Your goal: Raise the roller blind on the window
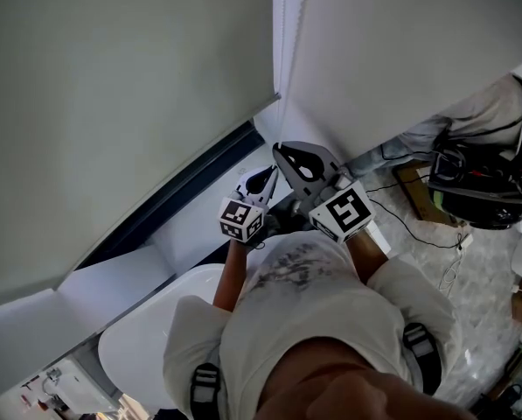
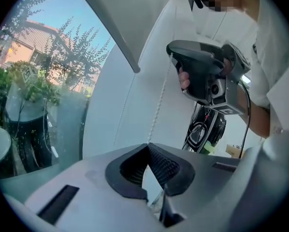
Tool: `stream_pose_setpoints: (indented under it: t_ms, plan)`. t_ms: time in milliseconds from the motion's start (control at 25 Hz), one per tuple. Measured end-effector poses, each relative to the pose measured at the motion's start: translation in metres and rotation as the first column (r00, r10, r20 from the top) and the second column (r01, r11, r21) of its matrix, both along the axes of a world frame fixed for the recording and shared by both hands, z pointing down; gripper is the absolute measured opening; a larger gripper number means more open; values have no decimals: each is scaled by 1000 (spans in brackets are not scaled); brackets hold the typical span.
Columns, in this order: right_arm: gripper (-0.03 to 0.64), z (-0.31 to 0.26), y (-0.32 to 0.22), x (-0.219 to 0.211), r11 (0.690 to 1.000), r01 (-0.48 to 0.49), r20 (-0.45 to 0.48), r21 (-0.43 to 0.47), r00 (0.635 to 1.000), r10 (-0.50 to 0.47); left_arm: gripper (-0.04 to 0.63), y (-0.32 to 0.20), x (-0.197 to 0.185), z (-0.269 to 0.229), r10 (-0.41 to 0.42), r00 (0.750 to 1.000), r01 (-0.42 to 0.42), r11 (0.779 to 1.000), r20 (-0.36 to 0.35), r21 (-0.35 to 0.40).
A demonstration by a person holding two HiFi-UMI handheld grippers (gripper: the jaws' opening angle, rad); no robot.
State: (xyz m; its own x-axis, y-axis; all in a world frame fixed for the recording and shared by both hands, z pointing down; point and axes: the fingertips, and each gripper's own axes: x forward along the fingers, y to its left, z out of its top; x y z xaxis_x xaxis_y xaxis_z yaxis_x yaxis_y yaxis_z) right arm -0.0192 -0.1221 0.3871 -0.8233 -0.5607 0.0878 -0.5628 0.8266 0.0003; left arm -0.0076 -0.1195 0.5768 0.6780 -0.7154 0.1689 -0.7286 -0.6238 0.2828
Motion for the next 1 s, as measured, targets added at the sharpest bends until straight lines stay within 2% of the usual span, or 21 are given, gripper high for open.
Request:
stream_pose_setpoints:
  t_ms: [360, 560, 800, 1000]
  plan:
    - [61, 3, 0, -3, 1000, 0, 2, 14, 1000, 0, 8, 2, -1, 11, -1, 999, 1, 1000, 46, -14]
    - [61, 31, 3, -3, 999, -1, -42, -49, 999, -1, 8, 5, -1, 37, 4, 996, 2, 998, 86, -65]
    - [61, 68, 7, -6, 995, -4, -88, -103, 996, -6, 8, 13, -4, 75, -8, 995, 20, 993, 100, -118]
    - [61, 88, 6, -3, 993, -7, -98, -120, 995, -5, 8, 19, -5, 93, -8, 991, 25, 991, 137, -129]
